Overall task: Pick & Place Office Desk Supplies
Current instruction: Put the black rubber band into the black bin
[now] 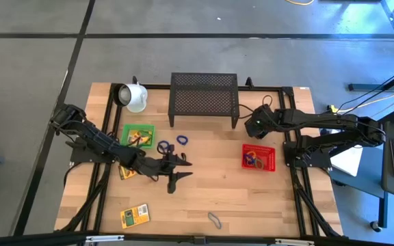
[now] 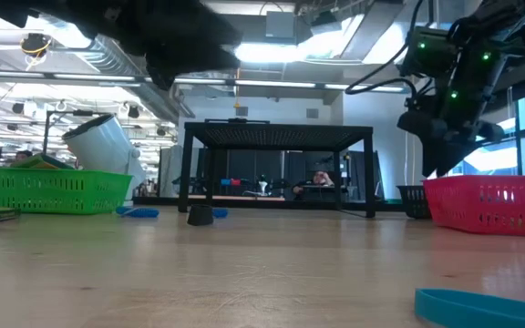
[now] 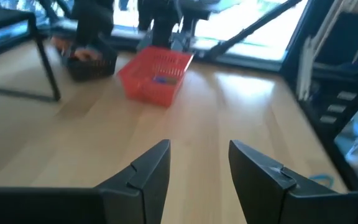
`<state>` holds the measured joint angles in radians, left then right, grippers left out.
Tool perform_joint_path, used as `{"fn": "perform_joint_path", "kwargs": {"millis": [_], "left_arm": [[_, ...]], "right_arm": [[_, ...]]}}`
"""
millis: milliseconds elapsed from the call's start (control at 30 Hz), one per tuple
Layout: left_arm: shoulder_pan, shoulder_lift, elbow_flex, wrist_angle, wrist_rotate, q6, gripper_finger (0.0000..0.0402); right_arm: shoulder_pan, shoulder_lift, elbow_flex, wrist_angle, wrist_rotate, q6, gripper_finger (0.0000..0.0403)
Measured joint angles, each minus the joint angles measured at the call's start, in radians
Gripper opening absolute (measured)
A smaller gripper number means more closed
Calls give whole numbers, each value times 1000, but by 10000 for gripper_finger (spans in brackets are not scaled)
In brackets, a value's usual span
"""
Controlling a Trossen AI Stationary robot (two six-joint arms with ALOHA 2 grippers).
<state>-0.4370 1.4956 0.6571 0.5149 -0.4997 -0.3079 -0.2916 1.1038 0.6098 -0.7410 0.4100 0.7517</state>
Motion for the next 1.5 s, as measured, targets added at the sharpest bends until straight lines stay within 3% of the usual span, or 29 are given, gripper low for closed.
{"fn": "perform_joint_path", "kwargs": {"millis": [167, 333, 433, 633, 833, 933, 1333, 1500], "left_arm": [[9, 0, 0, -174, -37, -118, 159], [31, 4, -1, -392, -85, -261, 159], [45, 29, -2, -458, -90, -268, 159], [68, 112, -1, -455, -96, -328, 167], [106, 191, -2, -439, -98, -464, 206], [129, 222, -1, -370, -42, -505, 228], [160, 254, 0, -239, 36, -507, 249], [166, 261, 0, -218, 54, -421, 249]], "right_arm": [[0, 0, 23, -16, 17, 0, 193], [0, 0, 96, -38, 19, 0, 199], [1, 0, 148, -39, 20, 0, 199], [41, 0, 237, -36, 49, -1, 199], [90, 0, 264, -3, 83, -8, 199], [109, 4, 264, 20, 83, -8, 199], [168, 12, 264, 70, 106, -8, 199], [183, 12, 264, 79, 110, -8, 199]]}}
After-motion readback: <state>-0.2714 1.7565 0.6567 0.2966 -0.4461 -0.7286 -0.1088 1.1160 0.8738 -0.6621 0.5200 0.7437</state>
